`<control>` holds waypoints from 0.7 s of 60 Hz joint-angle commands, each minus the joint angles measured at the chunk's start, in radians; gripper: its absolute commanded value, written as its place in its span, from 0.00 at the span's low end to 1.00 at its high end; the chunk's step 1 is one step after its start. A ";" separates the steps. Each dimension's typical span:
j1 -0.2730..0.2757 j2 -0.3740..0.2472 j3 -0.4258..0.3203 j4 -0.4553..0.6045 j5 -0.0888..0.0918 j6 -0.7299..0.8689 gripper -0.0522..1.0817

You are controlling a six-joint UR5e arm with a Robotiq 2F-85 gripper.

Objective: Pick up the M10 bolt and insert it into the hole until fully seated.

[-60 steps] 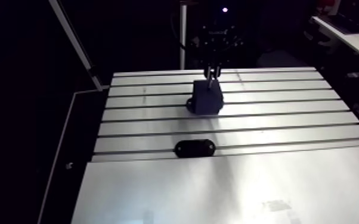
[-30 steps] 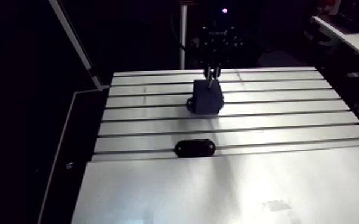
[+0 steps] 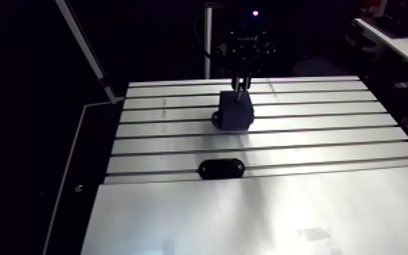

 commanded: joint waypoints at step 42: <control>0.000 0.001 0.020 -0.013 -0.001 0.005 0.89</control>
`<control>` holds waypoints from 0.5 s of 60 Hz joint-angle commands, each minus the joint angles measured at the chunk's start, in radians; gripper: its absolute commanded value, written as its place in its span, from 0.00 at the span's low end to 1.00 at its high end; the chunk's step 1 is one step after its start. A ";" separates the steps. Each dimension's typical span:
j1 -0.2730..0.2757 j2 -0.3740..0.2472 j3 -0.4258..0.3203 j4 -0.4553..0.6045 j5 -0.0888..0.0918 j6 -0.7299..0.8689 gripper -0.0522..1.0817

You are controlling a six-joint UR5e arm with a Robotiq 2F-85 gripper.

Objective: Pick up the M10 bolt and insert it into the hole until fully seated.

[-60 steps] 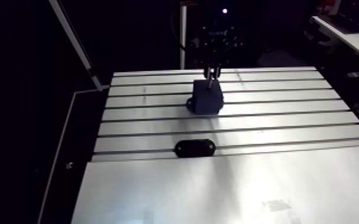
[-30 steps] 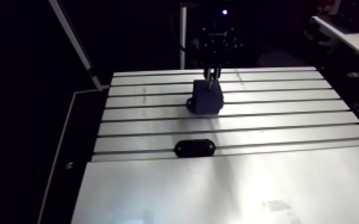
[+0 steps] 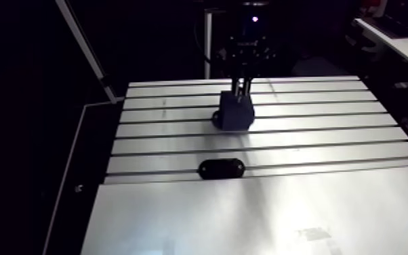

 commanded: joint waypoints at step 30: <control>-0.002 -0.009 -0.001 -0.057 0.000 -0.001 0.05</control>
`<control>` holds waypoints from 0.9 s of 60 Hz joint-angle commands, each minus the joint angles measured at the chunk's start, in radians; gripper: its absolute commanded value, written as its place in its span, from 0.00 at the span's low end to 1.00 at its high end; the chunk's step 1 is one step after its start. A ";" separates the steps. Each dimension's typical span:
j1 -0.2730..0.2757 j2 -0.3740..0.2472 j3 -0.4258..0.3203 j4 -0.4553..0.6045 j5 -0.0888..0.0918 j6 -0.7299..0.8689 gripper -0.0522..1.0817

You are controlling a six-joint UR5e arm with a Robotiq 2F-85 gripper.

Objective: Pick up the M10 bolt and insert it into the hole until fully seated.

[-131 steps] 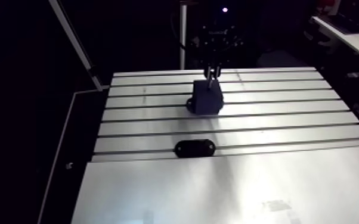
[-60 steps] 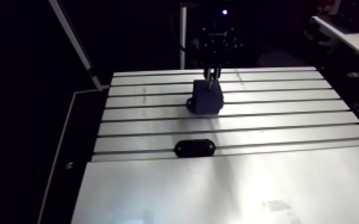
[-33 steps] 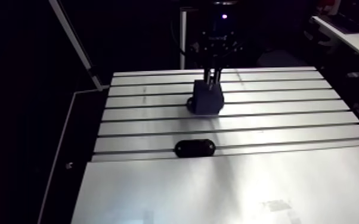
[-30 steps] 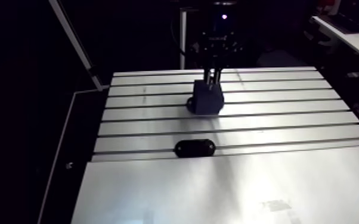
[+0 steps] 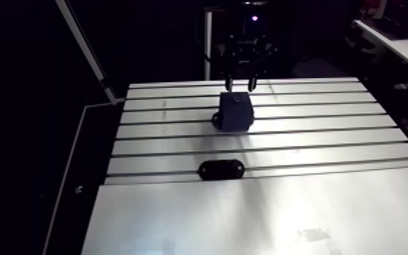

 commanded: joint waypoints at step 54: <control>0.015 -0.380 -0.014 0.289 -0.050 -0.005 0.05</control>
